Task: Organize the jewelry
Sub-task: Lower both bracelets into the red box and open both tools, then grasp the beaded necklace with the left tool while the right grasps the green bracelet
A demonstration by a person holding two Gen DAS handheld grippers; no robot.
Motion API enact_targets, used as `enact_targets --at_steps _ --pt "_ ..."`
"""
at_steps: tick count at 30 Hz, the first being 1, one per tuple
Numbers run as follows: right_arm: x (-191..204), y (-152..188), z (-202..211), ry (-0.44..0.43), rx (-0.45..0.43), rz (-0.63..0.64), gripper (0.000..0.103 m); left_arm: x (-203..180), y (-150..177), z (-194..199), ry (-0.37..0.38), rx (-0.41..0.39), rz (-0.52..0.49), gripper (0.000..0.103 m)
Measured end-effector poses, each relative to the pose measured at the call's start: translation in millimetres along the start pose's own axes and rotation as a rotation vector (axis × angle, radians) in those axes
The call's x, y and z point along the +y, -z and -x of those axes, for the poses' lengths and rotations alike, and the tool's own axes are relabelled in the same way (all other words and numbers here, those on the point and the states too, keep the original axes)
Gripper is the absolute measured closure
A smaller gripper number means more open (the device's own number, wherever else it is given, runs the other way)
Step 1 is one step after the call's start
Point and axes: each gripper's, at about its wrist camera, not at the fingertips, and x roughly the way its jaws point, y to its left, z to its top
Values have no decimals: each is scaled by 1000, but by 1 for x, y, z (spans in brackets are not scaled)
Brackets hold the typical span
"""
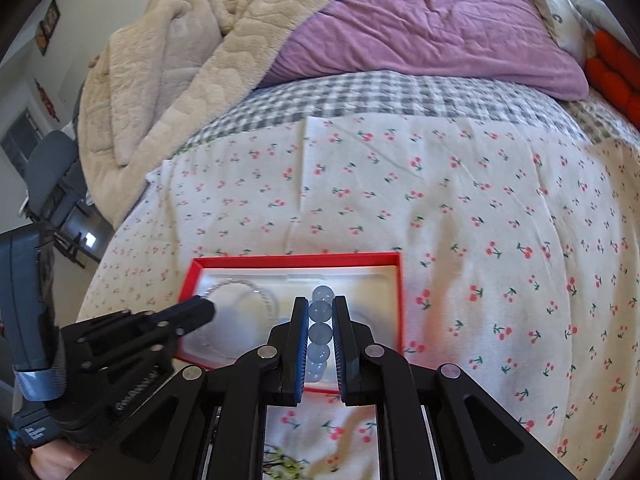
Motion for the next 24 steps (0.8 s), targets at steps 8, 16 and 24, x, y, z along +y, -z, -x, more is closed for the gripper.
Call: enact_targets --at_steps 8,16,24 --pt "-7 1 -3 35 7 -1 90 1 -2 3 -15 -21 -14 90" --pt "-4 1 13 39 18 20 87 -1 0 19 -41 -29 -47 45" --pt "0 18 34 45 29 70 63 11 20 36 -64 -6 -63 19"
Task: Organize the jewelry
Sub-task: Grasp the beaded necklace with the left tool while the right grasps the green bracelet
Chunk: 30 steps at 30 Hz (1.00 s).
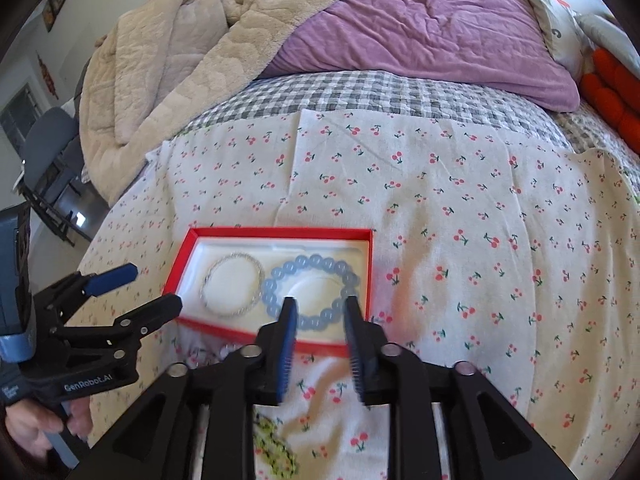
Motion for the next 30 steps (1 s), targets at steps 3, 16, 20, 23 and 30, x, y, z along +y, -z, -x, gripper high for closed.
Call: enact_targets --at_steps 3,16,20,23,30 --pt "1 9 9 -6 -27 6 26 7 11 -2 -1 41 4 19" --pt "5 60 5 16 65 77 25 27 57 -7 -11 127 -27 16" --pt "6 80 0 10 102 98 25 27 67 -11 -4 140 -56 16" --pt "11 95 -4 7 122 119 25 28 73 -16 21 141 -65 16" --pt "26 117 -15 12 148 197 26 26 70 -24 50 126 -81 29"
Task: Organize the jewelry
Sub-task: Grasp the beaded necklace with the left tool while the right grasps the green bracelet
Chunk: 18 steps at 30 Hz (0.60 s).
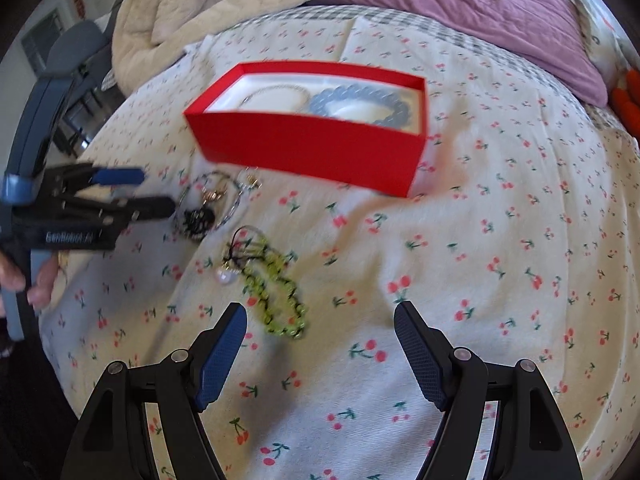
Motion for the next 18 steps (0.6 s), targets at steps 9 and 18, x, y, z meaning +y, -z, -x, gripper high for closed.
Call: enact_targets --at_steps 9,18 --pt "14 -2 -10 -5 6 60 29 -10 -14 -2 104 -9 -30 68" --pt "18 -7 -20 -20 34 93 47 -26 -14 -17 101 24 -105 68"
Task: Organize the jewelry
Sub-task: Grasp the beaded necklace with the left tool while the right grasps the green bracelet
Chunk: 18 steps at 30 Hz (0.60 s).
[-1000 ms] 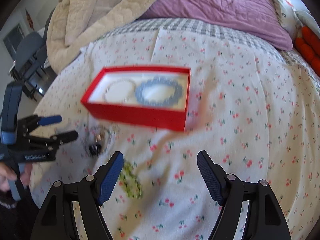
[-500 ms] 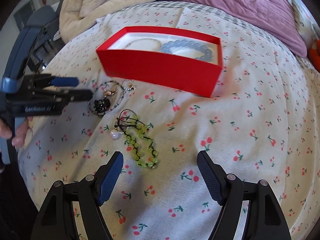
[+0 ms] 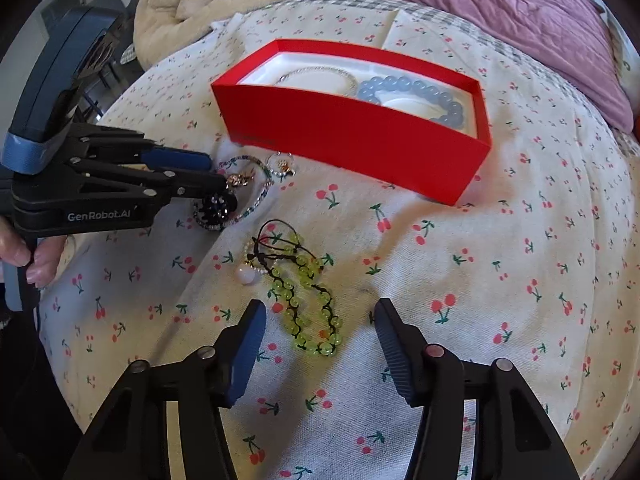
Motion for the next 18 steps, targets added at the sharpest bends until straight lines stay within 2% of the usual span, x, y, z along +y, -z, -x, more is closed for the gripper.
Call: enact_targets --at_steps 8,11,12,13,16,17,18 --pt "5 2 -6 19 12 35 49 -7 5 -1 -10 -5 -4 71" --pt "7 1 -6 28 13 42 60 -7 8 -2 -27 -13 2 83" --pt "8 1 -7 27 15 43 61 -8 8 -2 -36 -17 4 85" --pt "9 0 -8 29 16 47 62 -8 8 -2 -47 -19 6 92" --pt "10 -2 -8 27 22 64 87 -4 9 0 -49 -20 35 99" --pt "10 -3 -8 28 27 62 93 -2 9 1 -48 -22 49 99" --pt "8 -4 -8 26 32 51 93 0 9 4 -44 -25 66 99"
